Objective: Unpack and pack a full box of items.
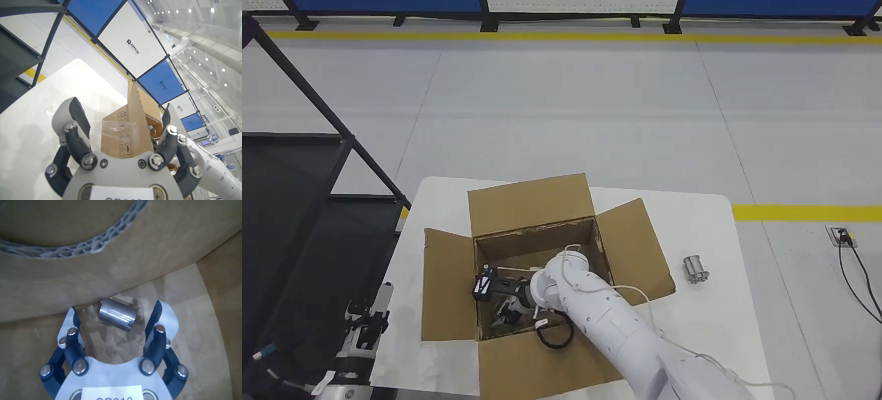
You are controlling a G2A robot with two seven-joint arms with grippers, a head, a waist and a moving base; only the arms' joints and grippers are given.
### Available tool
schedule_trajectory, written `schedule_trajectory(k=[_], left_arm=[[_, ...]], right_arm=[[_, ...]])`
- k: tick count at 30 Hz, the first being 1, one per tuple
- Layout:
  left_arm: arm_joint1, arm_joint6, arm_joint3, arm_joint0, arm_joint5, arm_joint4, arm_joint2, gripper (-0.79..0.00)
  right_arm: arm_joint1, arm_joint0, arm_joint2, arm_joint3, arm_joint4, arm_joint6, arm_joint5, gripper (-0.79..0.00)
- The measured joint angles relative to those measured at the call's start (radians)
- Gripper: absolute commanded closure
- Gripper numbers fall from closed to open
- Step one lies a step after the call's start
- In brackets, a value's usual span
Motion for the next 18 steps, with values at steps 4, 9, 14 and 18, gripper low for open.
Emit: schedule_trajectory(k=[4, 9, 14, 18], left_arm=[[0.000, 0.000, 0.000, 0.000, 0.000, 0.000, 0.000, -0.785], [0.000, 0.000, 0.000, 0.000, 0.000, 0.000, 0.000, -0.785], [0.000, 0.000, 0.000, 0.000, 0.000, 0.000, 0.000, -0.785], [0.000, 0.000, 0.000, 0.000, 0.000, 0.000, 0.000, -0.785]], right_arm=[[-0.008, 0.001, 0.008, 0.012, 0.013, 0.028, 0.029, -0.292], [-0.016, 0.001, 0.016, 0.016, 0.021, 0.057, 0.083, -0.194], [-0.022, 0.004, 0.022, 0.022, 0.022, 0.071, 0.130, 0.000], [-0.021, 0.009, 0.030, 0.032, 0.025, 0.062, 0.145, 0.000]])
